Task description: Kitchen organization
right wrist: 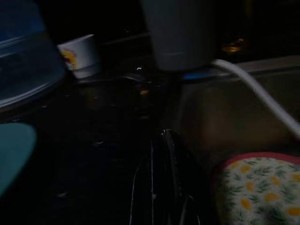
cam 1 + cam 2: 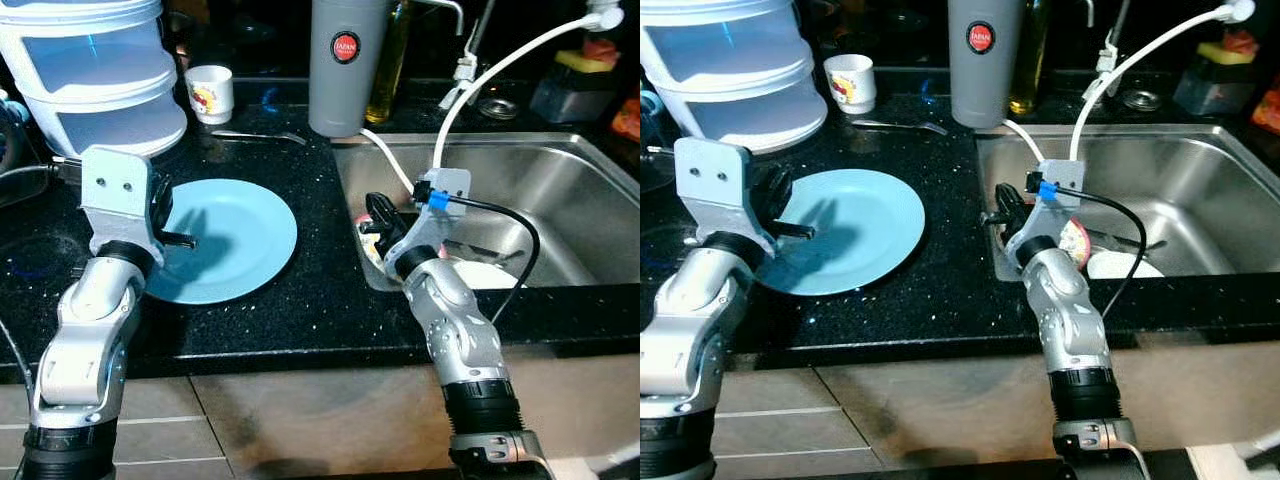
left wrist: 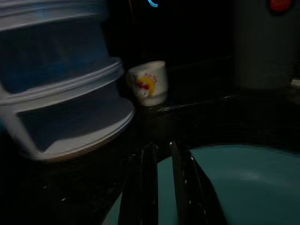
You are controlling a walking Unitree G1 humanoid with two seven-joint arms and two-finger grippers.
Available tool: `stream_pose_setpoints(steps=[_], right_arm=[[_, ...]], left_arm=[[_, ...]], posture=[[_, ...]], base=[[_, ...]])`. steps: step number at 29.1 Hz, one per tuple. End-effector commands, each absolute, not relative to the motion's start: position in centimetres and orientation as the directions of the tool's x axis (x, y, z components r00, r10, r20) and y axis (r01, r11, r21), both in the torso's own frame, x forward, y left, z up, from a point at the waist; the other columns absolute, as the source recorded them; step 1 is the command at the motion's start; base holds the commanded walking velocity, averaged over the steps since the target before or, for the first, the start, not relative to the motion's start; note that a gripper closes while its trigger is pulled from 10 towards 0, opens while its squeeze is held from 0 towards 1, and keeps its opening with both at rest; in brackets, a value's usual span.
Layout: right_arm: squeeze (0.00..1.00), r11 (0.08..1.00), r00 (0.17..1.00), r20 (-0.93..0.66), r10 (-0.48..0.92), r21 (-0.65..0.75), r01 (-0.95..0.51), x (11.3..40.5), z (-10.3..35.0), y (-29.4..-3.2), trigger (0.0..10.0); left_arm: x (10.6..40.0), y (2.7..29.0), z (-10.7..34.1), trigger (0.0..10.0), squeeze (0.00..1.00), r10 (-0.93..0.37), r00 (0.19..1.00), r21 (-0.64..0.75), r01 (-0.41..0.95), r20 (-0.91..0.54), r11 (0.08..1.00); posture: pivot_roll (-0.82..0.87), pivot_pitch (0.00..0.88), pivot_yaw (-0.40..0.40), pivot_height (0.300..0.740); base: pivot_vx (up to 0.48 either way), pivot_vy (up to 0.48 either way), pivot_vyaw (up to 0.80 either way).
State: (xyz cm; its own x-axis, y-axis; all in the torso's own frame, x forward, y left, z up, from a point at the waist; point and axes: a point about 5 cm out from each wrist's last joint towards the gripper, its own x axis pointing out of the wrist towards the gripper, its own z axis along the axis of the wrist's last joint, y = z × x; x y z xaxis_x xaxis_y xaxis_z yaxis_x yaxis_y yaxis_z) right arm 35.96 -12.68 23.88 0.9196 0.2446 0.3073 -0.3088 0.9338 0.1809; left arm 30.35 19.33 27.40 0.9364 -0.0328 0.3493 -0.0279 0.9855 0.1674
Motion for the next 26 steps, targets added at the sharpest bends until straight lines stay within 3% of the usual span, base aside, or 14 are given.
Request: stream_pose_setpoints(steps=[1, 7, 20, 26], right_arm=[[0.0, 0.933, 0.921, 0.299, 0.25, 0.179, -0.312, 36.0, 23.73, -12.55, 10.0], [0.0, 0.936, 0.921, 0.298, 0.251, 0.168, -0.309, 36.03, 23.83, -12.55, 10.0], [0.0, 0.929, 0.915, 0.302, 0.269, 0.168, -0.329, 36.16, 23.94, -12.25, 10.0], [0.0, 0.929, 0.919, 0.294, 0.261, 0.182, -0.322, 36.21, 23.86, -12.25, 10.0]], left_arm=[[30.17, 19.13, 27.38, 10.0, 0.0, -0.042, 0.937, 0.159, -0.015, 0.346, 0.987], [30.12, 18.85, 27.41, 10.0, 0.0, -0.052, 0.939, 0.163, -0.004, 0.341, 0.987], [30.05, 18.73, 27.92, 10.0, 0.0, -0.06, 0.938, 0.167, 0.002, 0.343, 0.986], [30.11, 18.99, 27.82, 10.0, 0.0, -0.049, 0.944, 0.158, -0.004, 0.326, 0.987]], posture=[[0.09, 0.158, -0.007, 0.74], [0.09, 0.158, -0.007, 0.74], [0.09, 0.157, -0.014, 0.74], [0.09, 0.146, -0.019, 0.74]], base=[[0.0, 0.0, 0.0], [0.0, 0.0, 0.0], [0.0, 0.0, 0.78], [0.0, 0.0, 0.0]])
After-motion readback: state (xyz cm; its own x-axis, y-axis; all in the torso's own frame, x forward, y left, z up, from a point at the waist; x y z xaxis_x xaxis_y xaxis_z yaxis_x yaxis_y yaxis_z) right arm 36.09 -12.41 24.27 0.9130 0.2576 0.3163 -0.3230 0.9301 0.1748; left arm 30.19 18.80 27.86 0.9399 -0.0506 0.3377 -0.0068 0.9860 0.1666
